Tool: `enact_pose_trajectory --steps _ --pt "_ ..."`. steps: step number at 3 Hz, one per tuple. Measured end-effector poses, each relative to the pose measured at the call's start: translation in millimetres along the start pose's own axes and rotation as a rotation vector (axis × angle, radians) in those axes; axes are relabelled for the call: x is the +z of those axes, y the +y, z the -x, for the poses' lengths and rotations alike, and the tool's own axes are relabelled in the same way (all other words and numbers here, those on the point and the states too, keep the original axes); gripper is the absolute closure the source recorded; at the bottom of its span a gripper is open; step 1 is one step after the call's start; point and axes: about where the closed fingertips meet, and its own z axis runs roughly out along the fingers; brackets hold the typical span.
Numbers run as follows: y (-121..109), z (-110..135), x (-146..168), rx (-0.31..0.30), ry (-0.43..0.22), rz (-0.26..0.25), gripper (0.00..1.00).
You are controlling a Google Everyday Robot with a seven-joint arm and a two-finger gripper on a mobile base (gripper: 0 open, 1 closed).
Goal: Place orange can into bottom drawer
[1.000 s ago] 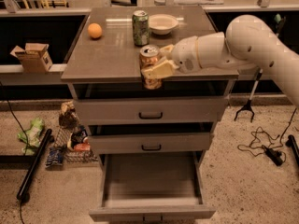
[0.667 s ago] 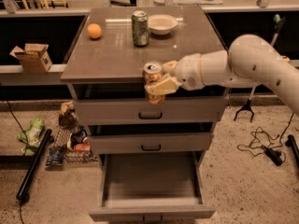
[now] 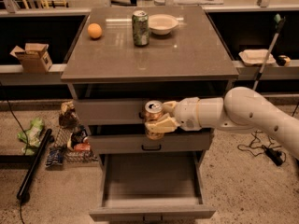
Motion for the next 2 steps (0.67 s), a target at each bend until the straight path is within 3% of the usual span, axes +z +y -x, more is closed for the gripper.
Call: enact_pose_trajectory --steps 1,2 --pt "-0.1 0.4 -0.1 0.000 0.000 0.000 1.00" --pt "-0.1 -26.3 12.8 0.010 0.006 0.034 1.00"
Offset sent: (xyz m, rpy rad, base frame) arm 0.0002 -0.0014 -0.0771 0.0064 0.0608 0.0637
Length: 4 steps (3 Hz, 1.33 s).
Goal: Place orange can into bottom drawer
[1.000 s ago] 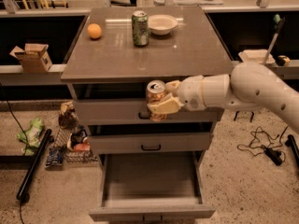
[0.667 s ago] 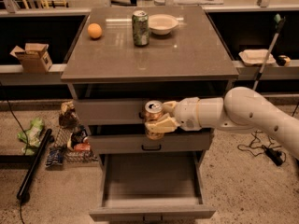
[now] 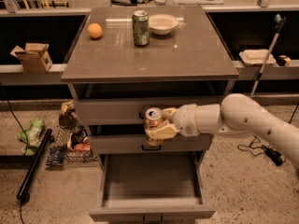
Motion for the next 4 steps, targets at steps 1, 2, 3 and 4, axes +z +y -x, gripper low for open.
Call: enact_pose_trajectory --steps 1,2,3,4 --pt "3.9 -53.5 24.4 0.005 -0.010 0.040 1.00" --pt "7.9 -105.0 47.7 -0.003 -0.012 0.051 1.00" --pt "12.9 -156.0 74.1 0.026 0.023 0.056 1.00" --pt "12.9 -156.0 74.1 0.026 0.023 0.056 1.00"
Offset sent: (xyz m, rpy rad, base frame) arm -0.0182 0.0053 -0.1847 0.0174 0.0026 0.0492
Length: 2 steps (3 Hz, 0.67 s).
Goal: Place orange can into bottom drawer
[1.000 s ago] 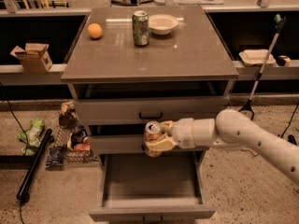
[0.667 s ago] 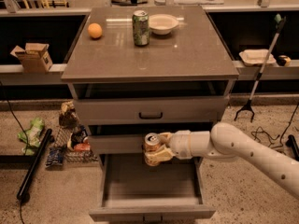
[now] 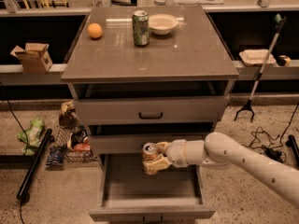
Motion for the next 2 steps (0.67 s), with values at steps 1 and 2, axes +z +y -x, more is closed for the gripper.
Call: enact_pose_trajectory --steps 1,2 --pt "-8.6 -21.1 9.6 -0.024 0.002 -0.007 1.00" --pt "-26.6 -62.3 28.6 -0.062 0.007 -0.017 1.00"
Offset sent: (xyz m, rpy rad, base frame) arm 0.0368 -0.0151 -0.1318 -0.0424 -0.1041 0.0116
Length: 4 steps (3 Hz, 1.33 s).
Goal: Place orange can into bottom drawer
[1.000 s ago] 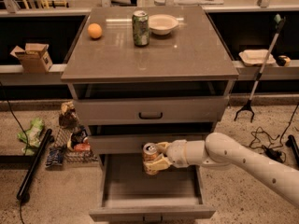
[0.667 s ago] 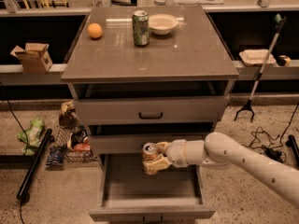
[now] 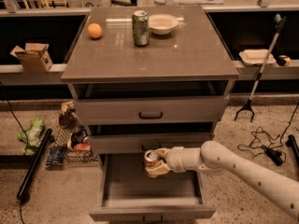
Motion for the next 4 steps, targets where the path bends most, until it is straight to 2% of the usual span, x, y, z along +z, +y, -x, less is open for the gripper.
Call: enact_pose_trajectory --steps 1,2,3,4 --pt "-17.8 -51.2 24.1 0.021 -0.029 -0.001 1.00" --pt "-17.8 -51.2 24.1 0.021 -0.029 -0.001 1.00" --pt "-21.8 -63.6 34.2 0.019 -0.010 0.007 1.00" --pt "-28.3 -94.7 54.1 -0.003 0.007 0.022 1.00"
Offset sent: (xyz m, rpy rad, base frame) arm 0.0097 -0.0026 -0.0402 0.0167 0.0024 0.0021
